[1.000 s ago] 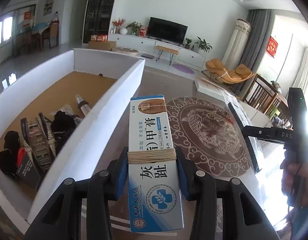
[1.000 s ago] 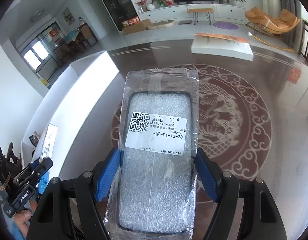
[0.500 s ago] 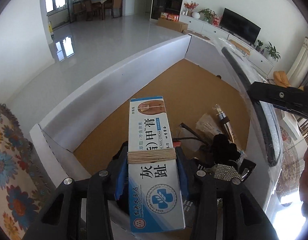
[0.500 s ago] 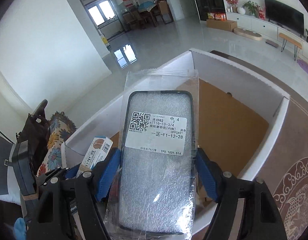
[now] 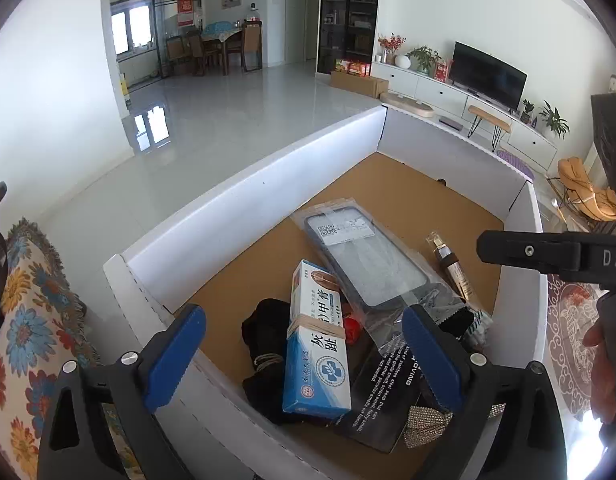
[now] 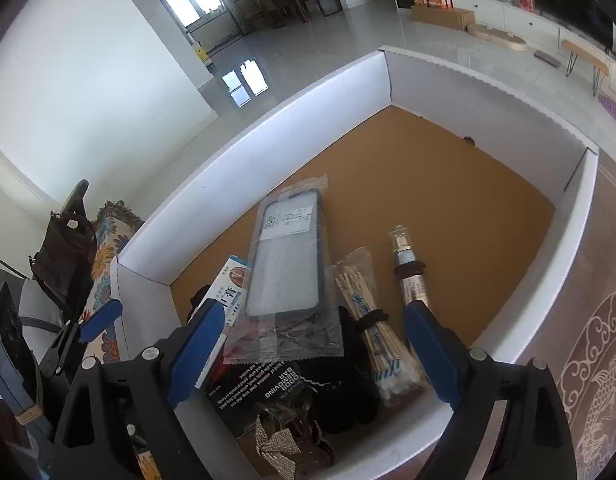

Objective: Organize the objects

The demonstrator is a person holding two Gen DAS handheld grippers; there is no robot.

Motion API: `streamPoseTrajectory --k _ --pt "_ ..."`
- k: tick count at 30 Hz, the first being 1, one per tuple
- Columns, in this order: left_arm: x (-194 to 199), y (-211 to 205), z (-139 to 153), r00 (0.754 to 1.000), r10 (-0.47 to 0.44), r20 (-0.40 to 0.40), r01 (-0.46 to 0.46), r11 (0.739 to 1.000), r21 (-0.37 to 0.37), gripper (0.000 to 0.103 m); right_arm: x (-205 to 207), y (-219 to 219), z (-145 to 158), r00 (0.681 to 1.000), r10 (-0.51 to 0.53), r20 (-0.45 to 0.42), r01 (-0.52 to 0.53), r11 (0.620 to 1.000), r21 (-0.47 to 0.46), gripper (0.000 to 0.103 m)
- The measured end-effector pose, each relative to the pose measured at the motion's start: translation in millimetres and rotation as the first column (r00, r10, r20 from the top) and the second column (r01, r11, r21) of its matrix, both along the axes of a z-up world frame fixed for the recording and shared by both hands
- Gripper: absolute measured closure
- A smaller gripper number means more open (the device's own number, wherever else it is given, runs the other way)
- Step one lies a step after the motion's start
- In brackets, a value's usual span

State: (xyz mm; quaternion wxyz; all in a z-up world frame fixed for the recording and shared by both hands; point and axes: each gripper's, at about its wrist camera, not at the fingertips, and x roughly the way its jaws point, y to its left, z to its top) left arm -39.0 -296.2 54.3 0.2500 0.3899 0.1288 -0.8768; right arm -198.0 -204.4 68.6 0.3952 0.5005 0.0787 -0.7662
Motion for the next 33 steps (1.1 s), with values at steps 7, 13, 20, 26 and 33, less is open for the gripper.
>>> streamPoseTrajectory --k 7,13,20,26,33 --pt "8.9 23.8 15.4 0.999 0.052 -0.007 -0.052 0.997 -0.05 0.003 15.0 39.7 25.4 0.993 0.006 -0.12 -0.002 0.999 0.039 0.006" --pt "15.5 29.8 22.7 0.998 0.061 -0.017 -0.062 0.997 -0.044 0.003 28.9 36.3 37.8 0.977 0.034 -0.211 -0.018 0.997 0.078 0.005" --pt "16.9 29.0 21.6 0.997 0.081 0.01 -0.081 0.995 -0.052 0.003 39.0 24.6 28.3 0.967 0.062 -0.247 -0.031 0.991 0.128 0.005" --pt "17.3 26.8 19.4 0.996 0.083 0.014 -0.082 0.996 -0.034 0.003 38.6 20.7 21.8 0.967 0.064 -0.247 -0.025 0.988 0.155 0.005" --pt "15.9 21.9 17.6 0.997 0.076 0.004 -0.076 0.997 0.008 0.003 36.0 21.0 22.4 0.969 0.049 -0.241 -0.017 0.991 0.134 0.005"
